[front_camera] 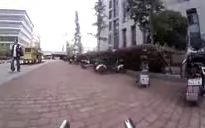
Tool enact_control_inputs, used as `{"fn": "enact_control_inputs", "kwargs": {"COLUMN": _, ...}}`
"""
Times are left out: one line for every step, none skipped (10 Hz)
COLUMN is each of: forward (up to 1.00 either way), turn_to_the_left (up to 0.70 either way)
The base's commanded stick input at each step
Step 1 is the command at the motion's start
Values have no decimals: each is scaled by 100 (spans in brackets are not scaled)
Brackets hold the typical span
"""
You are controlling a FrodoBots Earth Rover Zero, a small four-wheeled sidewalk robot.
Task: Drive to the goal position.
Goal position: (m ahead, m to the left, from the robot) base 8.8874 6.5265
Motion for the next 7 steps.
{"fn": "enact_control_inputs", "kwargs": {"forward": 70, "turn_to_the_left": 14}}
{"fn": "enact_control_inputs", "kwargs": {"forward": 44, "turn_to_the_left": 35}}
{"fn": "enact_control_inputs", "kwargs": {"forward": 0, "turn_to_the_left": 70}}
{"fn": "enact_control_inputs", "kwargs": {"forward": 0, "turn_to_the_left": 70}}
{"fn": "enact_control_inputs", "kwargs": {"forward": 0, "turn_to_the_left": 70}}
{"fn": "enact_control_inputs", "kwargs": {"forward": 0, "turn_to_the_left": 70}}
{"fn": "enact_control_inputs", "kwargs": {"forward": 0, "turn_to_the_left": 70}}
